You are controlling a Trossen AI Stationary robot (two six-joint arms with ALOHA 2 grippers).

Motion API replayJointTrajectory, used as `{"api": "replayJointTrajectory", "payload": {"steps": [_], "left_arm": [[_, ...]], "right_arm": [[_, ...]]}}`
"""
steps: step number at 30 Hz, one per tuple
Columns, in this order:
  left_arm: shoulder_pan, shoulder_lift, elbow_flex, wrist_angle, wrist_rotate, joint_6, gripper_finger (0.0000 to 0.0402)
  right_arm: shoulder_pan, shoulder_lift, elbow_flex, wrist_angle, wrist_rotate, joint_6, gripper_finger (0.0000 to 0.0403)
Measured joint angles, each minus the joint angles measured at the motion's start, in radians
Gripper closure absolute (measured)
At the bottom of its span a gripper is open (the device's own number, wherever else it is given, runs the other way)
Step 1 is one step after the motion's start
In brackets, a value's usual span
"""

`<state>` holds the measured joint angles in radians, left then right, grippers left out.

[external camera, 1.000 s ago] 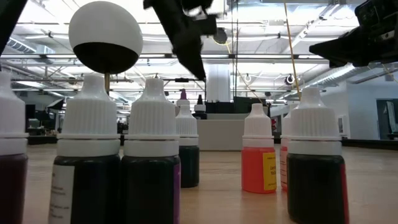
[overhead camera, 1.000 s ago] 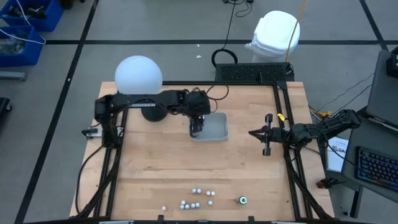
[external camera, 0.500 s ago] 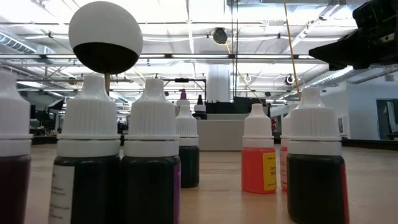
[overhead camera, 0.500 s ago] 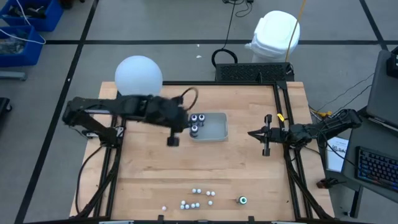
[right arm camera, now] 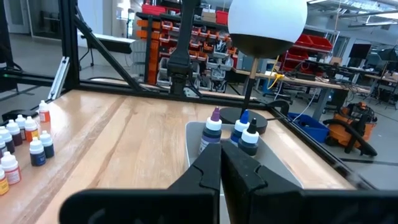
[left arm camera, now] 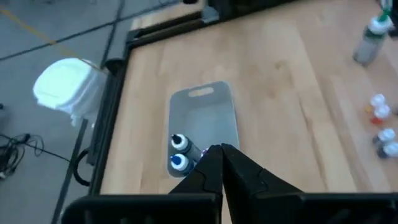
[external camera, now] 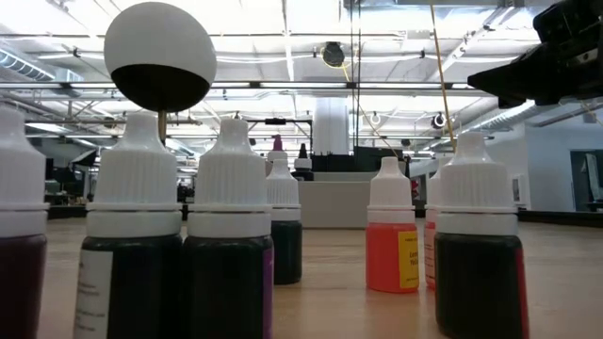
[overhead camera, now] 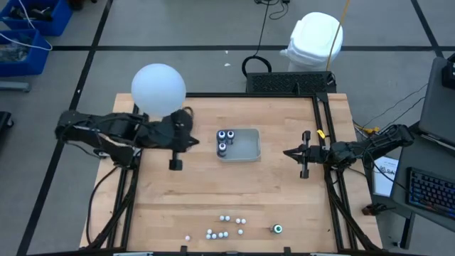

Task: Pick & Place food coloring
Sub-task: Put the large green food coloring bottle into the gray bin

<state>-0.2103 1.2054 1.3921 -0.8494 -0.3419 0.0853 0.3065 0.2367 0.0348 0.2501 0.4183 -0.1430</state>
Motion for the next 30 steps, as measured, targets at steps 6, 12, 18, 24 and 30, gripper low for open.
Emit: {"api": "replayJointTrajectory", "payload": {"steps": [6,12,18,24,30], "left_arm": [[-0.002,-0.318,-0.466,0.531,-0.003,-0.001,0.0395],[-0.024,-0.543,-0.796,0.845,-0.001,-0.017,0.0397],[-0.067,-0.676,-1.076,1.106,0.019,0.017,0.0396],[-0.040,-0.691,-1.233,1.327,0.182,0.027,0.0398],[0.039,-0.697,-1.294,1.402,0.256,0.070,0.0398]], "right_arm": [[0.000,0.000,0.000,0.000,0.000,-0.002,0.0403],[0.000,0.000,0.000,0.014,0.000,-0.005,0.0403],[0.000,0.000,0.000,0.015,0.000,0.000,0.0403],[0.000,0.000,0.000,0.016,0.000,0.000,0.0403],[0.000,0.000,0.000,0.032,0.000,0.001,0.0403]]}}
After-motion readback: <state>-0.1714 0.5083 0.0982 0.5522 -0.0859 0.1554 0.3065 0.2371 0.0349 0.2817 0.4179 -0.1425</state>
